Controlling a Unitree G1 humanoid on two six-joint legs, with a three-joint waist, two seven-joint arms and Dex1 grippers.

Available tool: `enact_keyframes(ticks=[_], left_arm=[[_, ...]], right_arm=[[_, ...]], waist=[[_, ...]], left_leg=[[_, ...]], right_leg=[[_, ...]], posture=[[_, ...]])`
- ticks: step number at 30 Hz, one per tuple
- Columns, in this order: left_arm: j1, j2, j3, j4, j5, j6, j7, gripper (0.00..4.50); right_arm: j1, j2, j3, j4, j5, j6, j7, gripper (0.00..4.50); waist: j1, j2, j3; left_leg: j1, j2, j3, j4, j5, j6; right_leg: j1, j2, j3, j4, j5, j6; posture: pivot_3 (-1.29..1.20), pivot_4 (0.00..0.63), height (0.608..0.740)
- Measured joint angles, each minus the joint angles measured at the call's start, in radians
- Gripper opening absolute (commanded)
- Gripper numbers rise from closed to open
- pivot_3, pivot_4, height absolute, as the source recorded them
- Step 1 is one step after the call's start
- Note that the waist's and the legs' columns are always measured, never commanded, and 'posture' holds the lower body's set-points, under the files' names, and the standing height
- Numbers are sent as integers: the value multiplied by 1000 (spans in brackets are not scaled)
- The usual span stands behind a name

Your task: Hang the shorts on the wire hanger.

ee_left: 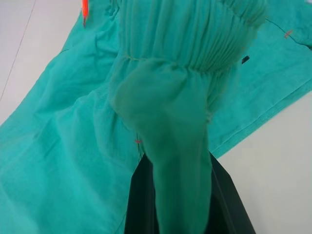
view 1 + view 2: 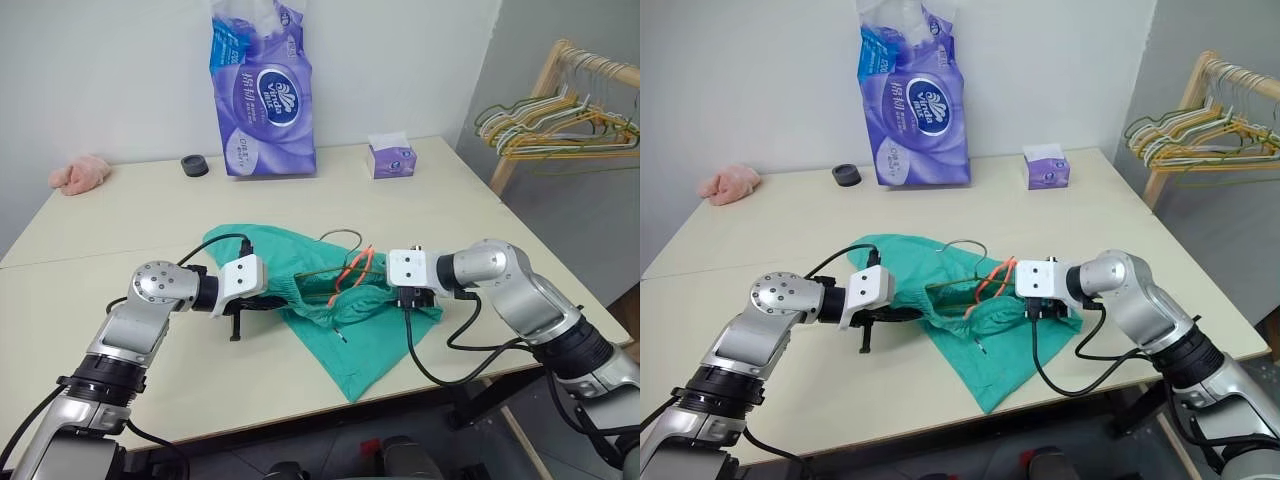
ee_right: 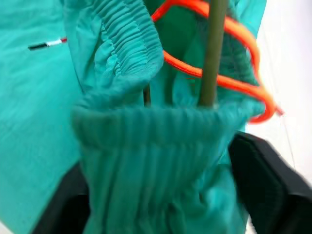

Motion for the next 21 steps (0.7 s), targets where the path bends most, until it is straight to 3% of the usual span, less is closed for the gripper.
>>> enact_keyframes(ticks=[5,7,8,11,19,21], left_arm=[[0,1,1,-1,-11,0,-11,0],[0,1,6,-2,-11,0,-9,0],[0,1,6,-4,-11,2,-7,0],[0,-17,17,-2,-31,34,15,719],[-26,-19,80,27,-142,176,26,3098],[-30,25,99,55,-170,232,-5,3098]], right_arm=[[-2,8,2,0,-5,1,38,528],[0,8,4,0,-3,-1,51,15],[2,8,4,0,-2,-1,57,15],[11,2,-2,0,1,-3,65,0],[40,-24,-21,-3,35,-1,83,0],[49,-37,-36,-6,43,1,85,0]], waist=[[0,0,0],[0,0,0],[0,0,0],[1,0,0],[-2,0,0],[-5,0,0]], left_leg=[[0,0,0,0,0,0],[0,0,0,0,0,0],[0,0,0,0,0,0],[0,0,-1,0,0,0],[0,0,-1,0,0,0],[0,0,-1,0,0,0]], right_leg=[[0,0,0,0,0,0],[0,0,0,0,0,0],[0,0,0,0,0,0],[0,0,0,0,0,0],[0,0,0,0,0,0],[0,0,-1,0,0,0]], posture=[[-137,0,740],[-136,0,740],[-137,0,740],[-138,0,740],[-145,0,740],[-146,0,740]])
